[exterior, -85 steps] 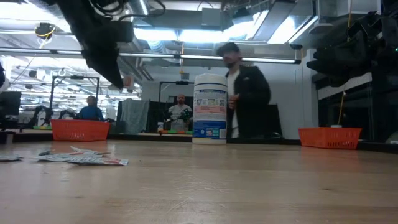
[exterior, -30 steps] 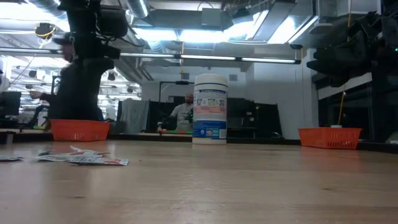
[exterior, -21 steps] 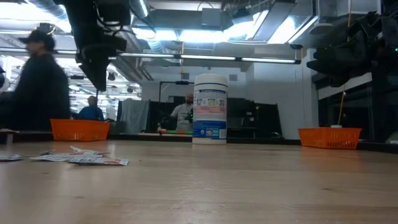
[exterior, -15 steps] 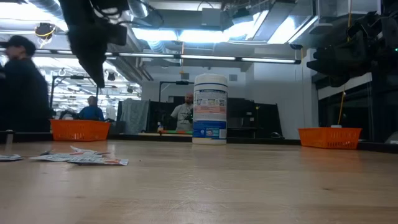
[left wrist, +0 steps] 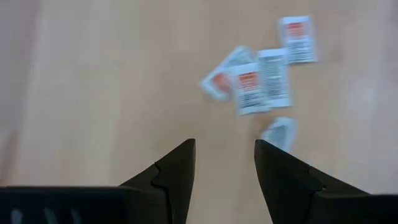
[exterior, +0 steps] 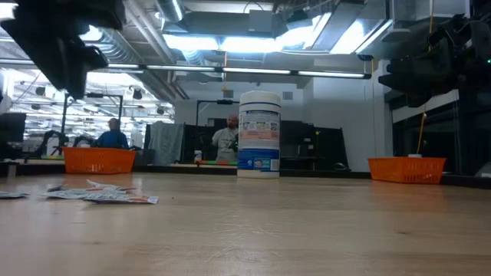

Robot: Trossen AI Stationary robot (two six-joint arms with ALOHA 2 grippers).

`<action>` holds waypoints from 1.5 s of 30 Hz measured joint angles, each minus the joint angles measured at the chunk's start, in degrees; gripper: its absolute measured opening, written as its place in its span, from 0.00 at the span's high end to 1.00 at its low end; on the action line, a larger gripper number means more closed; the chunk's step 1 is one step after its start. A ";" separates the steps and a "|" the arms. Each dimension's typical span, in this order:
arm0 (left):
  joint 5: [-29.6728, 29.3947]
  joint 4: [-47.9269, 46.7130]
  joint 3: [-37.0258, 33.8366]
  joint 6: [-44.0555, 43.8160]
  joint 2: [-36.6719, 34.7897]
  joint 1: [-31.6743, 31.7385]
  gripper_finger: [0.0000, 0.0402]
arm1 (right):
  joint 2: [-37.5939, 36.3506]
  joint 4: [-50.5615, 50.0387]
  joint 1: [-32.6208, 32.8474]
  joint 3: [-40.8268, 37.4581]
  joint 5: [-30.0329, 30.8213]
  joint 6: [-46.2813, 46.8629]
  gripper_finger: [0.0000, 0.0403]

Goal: Pick & Place First Aid Supplies
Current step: Put the orange ointment pack into the left orange bin

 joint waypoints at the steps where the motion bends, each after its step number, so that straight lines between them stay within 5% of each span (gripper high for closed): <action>1: -0.02 1.08 0.00 -0.78 0.15 -1.51 0.61 | 0.00 -0.02 -0.02 -0.02 -0.02 0.00 0.53; 10: -0.55 10.62 0.00 -2.90 8.59 -11.52 0.61 | 0.01 0.00 -0.01 -0.01 0.00 0.00 0.53; 24: 0.13 13.17 -0.01 -7.37 24.48 -13.47 0.61 | 0.01 -0.01 -0.01 -0.02 -0.01 0.00 0.53; 39: 2.27 16.34 0.63 -6.27 32.76 -13.47 0.62 | 0.00 0.00 -0.02 -0.02 -0.02 0.00 0.53; 45: 0.98 17.29 -0.11 -6.16 29.51 -13.47 0.73 | 0.02 0.00 -0.01 -0.02 -0.02 0.00 0.53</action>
